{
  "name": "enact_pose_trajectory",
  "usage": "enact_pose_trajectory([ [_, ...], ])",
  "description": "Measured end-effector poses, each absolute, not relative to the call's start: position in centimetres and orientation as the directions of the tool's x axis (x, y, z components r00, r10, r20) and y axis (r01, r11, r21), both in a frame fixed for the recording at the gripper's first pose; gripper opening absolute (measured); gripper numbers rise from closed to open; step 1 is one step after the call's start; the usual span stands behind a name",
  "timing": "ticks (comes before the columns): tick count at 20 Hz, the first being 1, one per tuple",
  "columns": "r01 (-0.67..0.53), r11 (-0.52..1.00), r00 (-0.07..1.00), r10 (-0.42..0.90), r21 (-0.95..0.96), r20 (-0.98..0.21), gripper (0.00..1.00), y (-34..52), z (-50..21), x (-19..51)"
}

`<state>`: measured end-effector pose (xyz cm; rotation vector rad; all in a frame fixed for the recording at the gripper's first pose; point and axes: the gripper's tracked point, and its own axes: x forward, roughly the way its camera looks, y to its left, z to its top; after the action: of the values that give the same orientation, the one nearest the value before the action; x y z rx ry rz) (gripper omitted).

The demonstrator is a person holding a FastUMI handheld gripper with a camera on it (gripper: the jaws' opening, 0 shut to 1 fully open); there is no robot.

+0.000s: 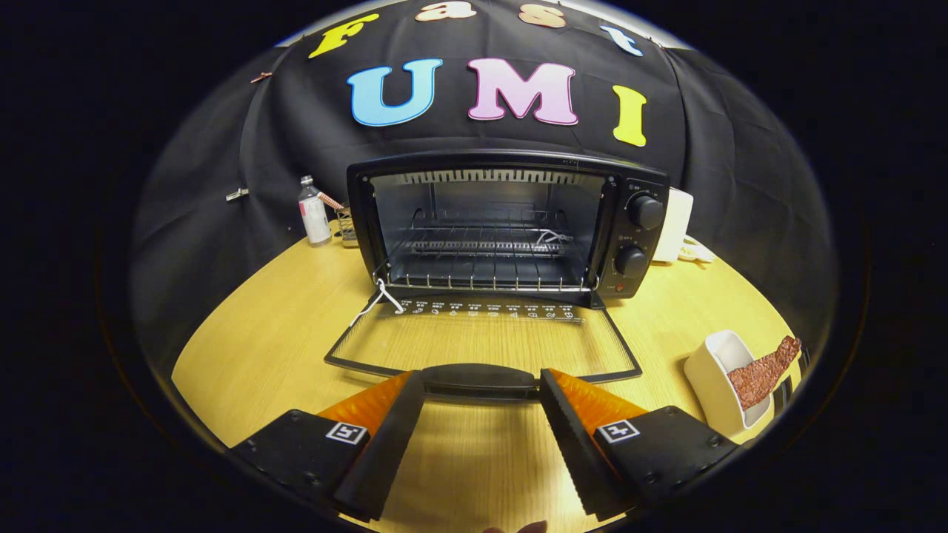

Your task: Open the toaster oven, put the food inside, and close the toaster oven door.

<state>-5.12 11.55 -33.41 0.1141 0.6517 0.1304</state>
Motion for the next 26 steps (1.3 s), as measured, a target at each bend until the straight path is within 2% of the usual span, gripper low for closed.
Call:
enact_pose_trajectory([
  [6, -0.146, 0.954, 0.794, 0.272, 0.264, -0.544, 0.96, 10.5, -29.1, -7.2],
  [10, -0.181, 0.934, 0.812, 0.319, 0.309, -0.489, 0.99, 6.8, -25.3, -8.6],
  [17, -0.062, 0.939, 0.881, 0.21, 0.337, -0.424, 0.99, -4.5, -21.8, -9.8],
  [26, 0.15, 0.9, 0.894, 0.053, 0.409, -0.445, 0.97, -18.4, -24.1, -10.7],
])
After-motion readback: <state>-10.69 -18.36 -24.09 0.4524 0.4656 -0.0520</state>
